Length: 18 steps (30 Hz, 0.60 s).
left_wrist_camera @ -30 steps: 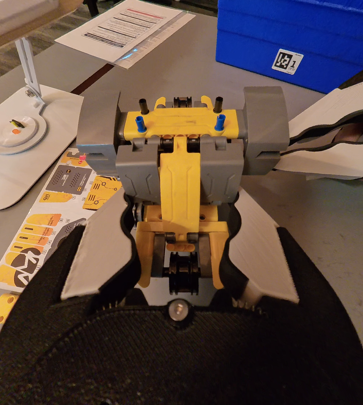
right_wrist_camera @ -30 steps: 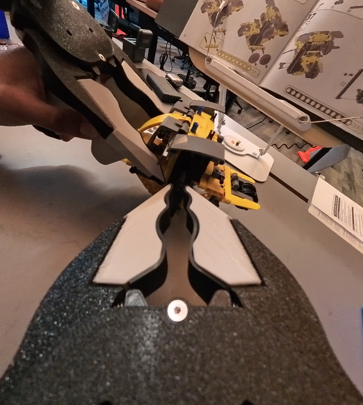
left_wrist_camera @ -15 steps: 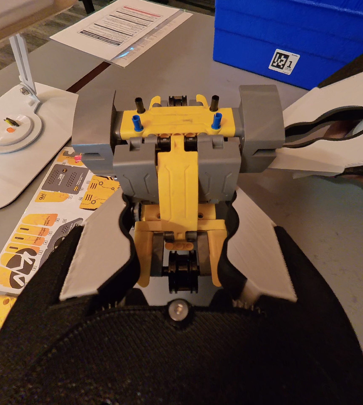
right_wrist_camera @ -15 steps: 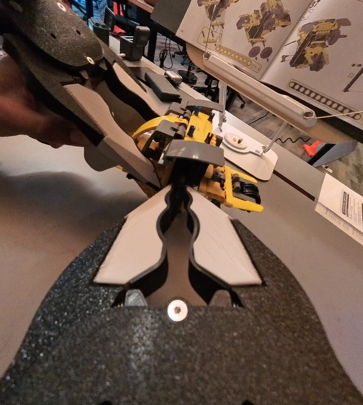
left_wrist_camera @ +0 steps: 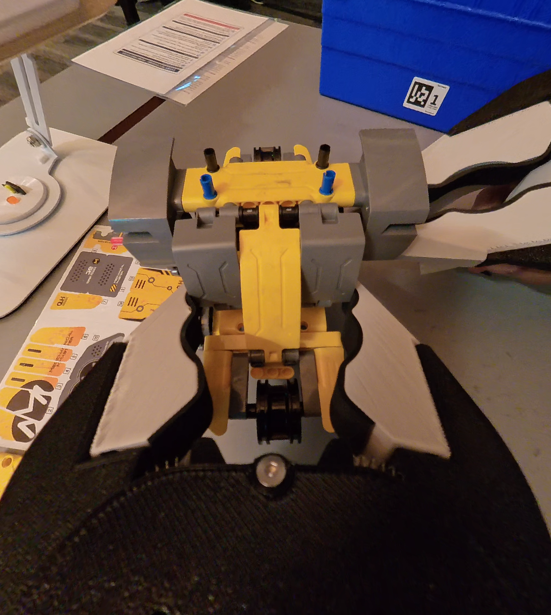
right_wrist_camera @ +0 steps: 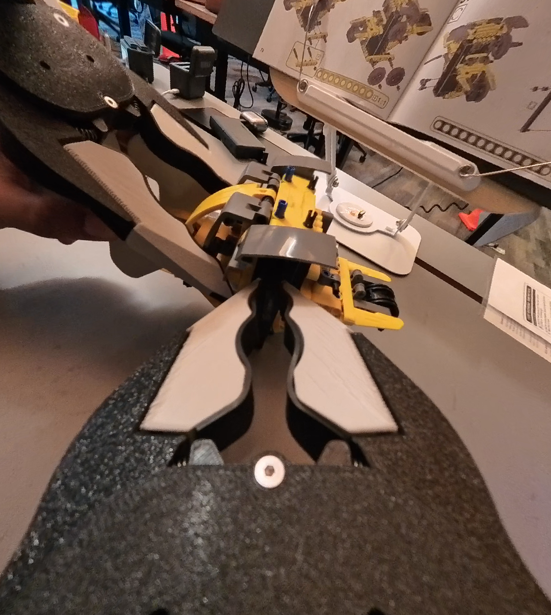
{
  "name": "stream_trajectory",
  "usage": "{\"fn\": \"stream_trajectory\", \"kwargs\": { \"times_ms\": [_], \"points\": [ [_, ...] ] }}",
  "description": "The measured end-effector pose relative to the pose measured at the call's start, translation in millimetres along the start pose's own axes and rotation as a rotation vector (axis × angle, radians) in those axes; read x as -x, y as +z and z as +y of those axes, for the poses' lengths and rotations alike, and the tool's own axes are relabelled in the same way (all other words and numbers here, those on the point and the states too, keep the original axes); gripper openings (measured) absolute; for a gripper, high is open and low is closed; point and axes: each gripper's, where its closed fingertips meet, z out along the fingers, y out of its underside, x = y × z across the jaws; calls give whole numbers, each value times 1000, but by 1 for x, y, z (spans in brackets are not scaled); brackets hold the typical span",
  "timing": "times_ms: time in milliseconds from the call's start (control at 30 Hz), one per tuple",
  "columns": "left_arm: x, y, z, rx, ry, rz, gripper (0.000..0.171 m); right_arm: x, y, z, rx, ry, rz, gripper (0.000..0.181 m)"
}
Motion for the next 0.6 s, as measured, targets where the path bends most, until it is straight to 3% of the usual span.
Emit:
{"fn": "stream_trajectory", "kwargs": {
  "times_ms": [100,600],
  "points": [
    [0,0,0,-2,2,-5,85,1,-2,1,-11,31,-15,17],
    [0,1,-1,-15,-10,6,85,-1,-3,1,-13,100,-46,6]
  ]
}}
